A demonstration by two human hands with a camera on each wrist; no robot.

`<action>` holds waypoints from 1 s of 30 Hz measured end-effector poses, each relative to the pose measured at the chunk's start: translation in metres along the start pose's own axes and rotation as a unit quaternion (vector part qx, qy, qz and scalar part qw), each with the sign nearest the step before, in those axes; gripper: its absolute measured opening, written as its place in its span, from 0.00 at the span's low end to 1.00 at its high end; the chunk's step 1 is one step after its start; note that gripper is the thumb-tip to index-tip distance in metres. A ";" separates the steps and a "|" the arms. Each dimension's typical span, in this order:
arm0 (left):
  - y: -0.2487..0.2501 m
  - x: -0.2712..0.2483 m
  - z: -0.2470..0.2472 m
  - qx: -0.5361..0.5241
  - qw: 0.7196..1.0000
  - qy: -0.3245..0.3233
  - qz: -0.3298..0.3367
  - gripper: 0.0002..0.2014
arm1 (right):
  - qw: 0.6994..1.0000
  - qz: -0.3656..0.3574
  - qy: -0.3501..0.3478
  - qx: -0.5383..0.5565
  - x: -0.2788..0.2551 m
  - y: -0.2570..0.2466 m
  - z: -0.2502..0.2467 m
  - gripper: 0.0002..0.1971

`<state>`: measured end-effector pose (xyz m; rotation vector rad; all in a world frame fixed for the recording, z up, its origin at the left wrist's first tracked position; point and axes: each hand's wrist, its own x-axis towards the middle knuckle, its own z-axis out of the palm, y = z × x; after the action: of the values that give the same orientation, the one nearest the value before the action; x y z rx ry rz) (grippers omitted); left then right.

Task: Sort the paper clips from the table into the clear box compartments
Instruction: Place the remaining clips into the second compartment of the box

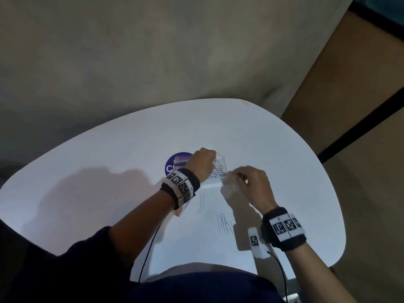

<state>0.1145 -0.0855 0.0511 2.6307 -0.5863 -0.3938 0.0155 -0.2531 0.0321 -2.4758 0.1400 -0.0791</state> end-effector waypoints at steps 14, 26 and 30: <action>-0.019 -0.046 0.001 -0.053 0.992 0.009 0.118 0.09 | 0.952 -0.067 -0.238 -0.178 -0.068 0.012 0.041 0.19; -0.061 -0.101 0.070 0.053 0.981 0.004 0.185 0.18 | 0.971 -0.064 -0.180 -0.145 -0.068 0.000 0.062 0.10; -0.062 -0.099 0.079 0.095 0.978 0.008 0.187 0.09 | 0.972 -0.051 -0.202 -0.104 -0.061 -0.003 0.052 0.09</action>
<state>0.0209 -0.0153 -0.0277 2.6125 -1.1383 -0.2071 -0.0398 -0.2115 -0.0087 -2.6465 -0.1622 0.4153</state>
